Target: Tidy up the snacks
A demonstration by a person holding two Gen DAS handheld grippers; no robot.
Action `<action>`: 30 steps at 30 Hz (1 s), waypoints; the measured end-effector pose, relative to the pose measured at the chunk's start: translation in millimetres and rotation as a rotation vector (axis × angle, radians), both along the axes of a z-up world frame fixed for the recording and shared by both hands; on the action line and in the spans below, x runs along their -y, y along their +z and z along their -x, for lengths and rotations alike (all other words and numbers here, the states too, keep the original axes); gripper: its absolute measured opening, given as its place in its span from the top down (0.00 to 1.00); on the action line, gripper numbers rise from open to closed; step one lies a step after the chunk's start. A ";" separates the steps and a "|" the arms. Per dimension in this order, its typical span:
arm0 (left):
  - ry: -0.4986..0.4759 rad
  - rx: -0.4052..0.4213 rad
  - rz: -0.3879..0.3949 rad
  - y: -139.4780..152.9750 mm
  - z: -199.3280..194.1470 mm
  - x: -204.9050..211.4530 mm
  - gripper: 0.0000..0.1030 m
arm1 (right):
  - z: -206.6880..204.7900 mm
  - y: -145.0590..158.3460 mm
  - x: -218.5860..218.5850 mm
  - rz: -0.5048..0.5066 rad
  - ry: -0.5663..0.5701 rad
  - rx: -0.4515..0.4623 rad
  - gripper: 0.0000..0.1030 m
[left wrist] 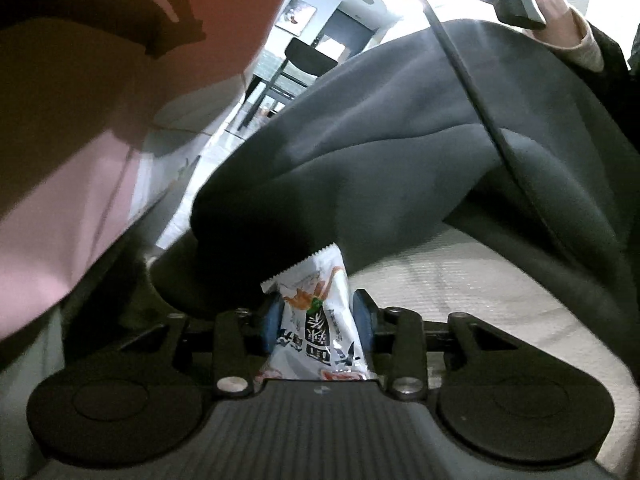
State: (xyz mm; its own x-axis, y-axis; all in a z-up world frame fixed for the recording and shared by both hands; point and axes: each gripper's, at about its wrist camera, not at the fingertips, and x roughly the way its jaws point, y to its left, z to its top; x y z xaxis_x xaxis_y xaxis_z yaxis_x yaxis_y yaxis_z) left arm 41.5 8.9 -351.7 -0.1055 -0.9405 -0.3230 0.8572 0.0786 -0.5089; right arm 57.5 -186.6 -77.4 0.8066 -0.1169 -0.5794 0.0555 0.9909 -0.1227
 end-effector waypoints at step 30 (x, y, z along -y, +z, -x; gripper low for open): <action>0.049 -0.377 -0.138 -51.0 -55.9 63.8 0.68 | 10.5 2.6 -9.2 -0.086 0.065 0.004 0.69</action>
